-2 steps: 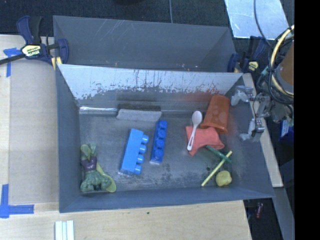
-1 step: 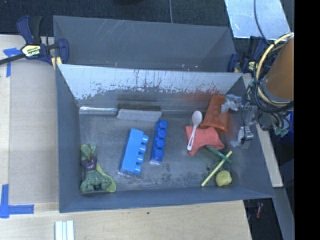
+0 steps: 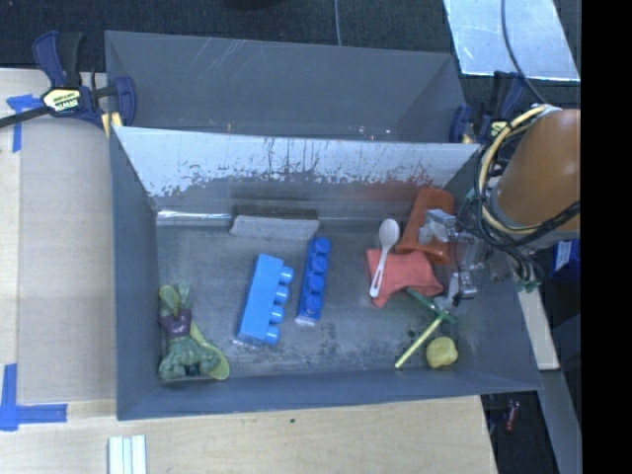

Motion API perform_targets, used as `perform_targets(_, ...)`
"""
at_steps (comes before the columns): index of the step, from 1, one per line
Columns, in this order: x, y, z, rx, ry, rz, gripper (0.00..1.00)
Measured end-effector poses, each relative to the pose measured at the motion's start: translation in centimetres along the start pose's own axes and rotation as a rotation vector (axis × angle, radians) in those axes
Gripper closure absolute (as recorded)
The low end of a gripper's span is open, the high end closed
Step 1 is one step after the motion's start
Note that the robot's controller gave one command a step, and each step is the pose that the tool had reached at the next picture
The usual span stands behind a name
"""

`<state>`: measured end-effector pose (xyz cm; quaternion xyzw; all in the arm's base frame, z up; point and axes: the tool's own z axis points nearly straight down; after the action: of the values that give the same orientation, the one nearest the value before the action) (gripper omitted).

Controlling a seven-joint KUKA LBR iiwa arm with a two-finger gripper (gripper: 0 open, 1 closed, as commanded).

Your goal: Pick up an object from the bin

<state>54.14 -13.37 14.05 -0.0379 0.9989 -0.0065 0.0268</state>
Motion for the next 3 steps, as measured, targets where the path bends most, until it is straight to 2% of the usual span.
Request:
perform_targets(1, -2.6, -0.5, 2.0, 0.0, -0.006, -0.082, 0.0)
perform_targets(2, -3.0, -0.4, 3.3, -0.004, -0.011, -0.055, 0.0)
perform_targets(3, -3.4, 1.4, 6.9, -0.002, -0.013, -0.122, 0.0)
